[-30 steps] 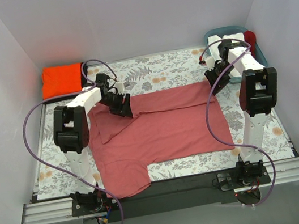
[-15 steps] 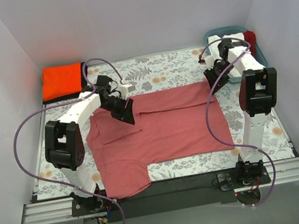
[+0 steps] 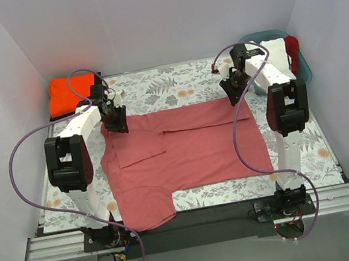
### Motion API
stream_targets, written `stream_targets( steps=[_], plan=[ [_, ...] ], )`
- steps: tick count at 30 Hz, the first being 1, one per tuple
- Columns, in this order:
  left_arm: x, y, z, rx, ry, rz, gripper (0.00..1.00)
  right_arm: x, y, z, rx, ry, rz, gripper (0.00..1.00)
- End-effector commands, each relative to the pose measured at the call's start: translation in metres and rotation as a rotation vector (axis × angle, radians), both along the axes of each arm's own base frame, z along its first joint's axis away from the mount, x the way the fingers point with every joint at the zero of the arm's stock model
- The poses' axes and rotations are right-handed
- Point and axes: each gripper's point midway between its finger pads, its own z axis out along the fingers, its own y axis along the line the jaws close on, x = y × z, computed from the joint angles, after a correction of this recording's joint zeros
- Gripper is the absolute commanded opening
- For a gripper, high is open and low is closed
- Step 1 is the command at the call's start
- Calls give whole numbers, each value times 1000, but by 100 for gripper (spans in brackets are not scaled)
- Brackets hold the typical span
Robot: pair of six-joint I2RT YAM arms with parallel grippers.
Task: Fold and stack the t-shirts
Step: Fold the tshirt
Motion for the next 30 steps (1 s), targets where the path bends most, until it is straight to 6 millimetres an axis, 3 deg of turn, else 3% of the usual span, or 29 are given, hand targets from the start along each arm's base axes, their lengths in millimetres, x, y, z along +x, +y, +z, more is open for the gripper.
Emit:
stream_targets(
  steps=[1,5,9,10,11,14,15,17,18,19,20,21,22,23,24,25,27,28,29,30],
  plan=[
    [11,32,-14,98,3,102,25,3,-19,-29,-106,24,-26,27],
    [13,42,-33,131,32,109,24,5,-27,-47,-154,30,-21,27],
    [20,47,-64,127,90,103,19,26,-27,-52,-167,-6,-28,27],
    [29,46,-62,105,81,108,18,32,-28,-59,-176,-9,-31,27],
    [33,51,-75,95,110,122,18,36,-28,-62,-181,-14,-32,27],
    [58,54,-74,52,89,143,18,57,-31,-71,-206,-44,-41,27],
    [63,54,-86,50,101,139,18,70,-30,-67,-200,-76,-48,27],
    [90,54,-77,49,39,124,19,82,-34,-75,-222,-96,-58,28],
    [95,52,-83,37,49,114,20,88,-33,-74,-223,-114,-61,29],
    [112,48,-69,15,4,103,24,101,-30,-66,-203,-153,-63,31],
    [115,39,-60,-33,3,78,26,109,-28,-58,-195,-184,-66,32],
    [119,34,-51,-60,-5,66,28,114,-16,-50,-148,-202,-49,40],
    [122,28,-37,-97,-12,54,32,121,-11,-24,-125,-253,-45,46],
    [129,21,-8,-138,-42,47,40,123,-6,-4,-101,-291,-40,51],
    [130,13,10,-184,-59,35,44,120,7,11,-56,-309,-14,59],
    [130,9,44,-210,-113,23,47,117,12,56,-28,-385,-1,61],
    [121,2,83,-252,-162,-6,57,94,31,80,32,-392,46,69],
    [114,0,98,-260,-182,-22,60,81,35,120,54,-456,64,73],
    [100,-2,129,-265,-225,-48,63,69,38,130,54,-468,94,75],
    [86,-4,130,-266,-221,-95,67,49,43,124,56,-430,123,80]
  ],
)
